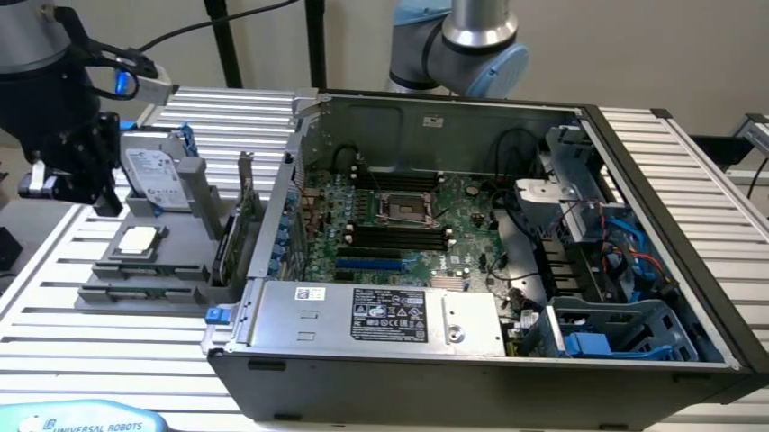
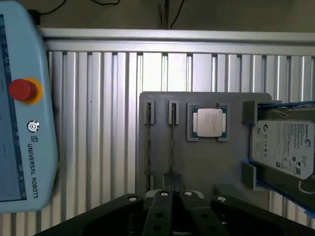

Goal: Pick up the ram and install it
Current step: 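Pick up the ram and move it above insertion slot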

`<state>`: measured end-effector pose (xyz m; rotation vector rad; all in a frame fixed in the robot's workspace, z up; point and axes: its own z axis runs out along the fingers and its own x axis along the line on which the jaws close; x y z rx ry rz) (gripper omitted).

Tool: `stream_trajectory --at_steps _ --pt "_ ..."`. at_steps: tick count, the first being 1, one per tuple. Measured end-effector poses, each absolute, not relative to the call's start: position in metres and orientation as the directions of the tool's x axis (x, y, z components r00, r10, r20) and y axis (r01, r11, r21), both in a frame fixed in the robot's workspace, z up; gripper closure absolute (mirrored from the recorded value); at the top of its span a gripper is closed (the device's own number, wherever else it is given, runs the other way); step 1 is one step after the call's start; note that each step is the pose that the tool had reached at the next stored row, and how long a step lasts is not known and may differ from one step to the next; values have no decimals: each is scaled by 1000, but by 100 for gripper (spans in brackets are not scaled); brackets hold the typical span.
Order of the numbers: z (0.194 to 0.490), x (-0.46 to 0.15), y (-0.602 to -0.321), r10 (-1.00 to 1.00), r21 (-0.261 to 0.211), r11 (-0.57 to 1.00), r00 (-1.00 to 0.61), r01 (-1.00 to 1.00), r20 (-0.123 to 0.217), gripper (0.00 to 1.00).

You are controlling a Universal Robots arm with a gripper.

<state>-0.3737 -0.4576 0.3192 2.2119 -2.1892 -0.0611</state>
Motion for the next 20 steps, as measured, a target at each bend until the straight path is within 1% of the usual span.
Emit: stream_trajectory --at_steps 2,6,7,8,9,10,11,12,13,20 --pt "317 -374 -462 -1000 46 -16 15 -999 -13 89" --pt "313 -375 -470 -999 39 -19 17 -999 -35 88" --pt "312 -376 -471 -999 38 -19 17 -999 -40 82" --pt "311 -376 -472 -999 37 -19 17 -999 -44 82" --pt "309 -376 -472 -999 36 -19 17 -999 -47 76" --pt "308 -376 -472 -999 35 -19 17 -999 -49 76" --pt "306 -377 -473 -999 34 -19 17 -999 -50 70" --pt "304 -377 -473 -999 34 -19 17 -999 -51 70" --pt "302 -377 -473 -998 34 -19 17 -999 -52 64" --pt "290 -378 -477 -998 34 -19 17 -999 -53 64"
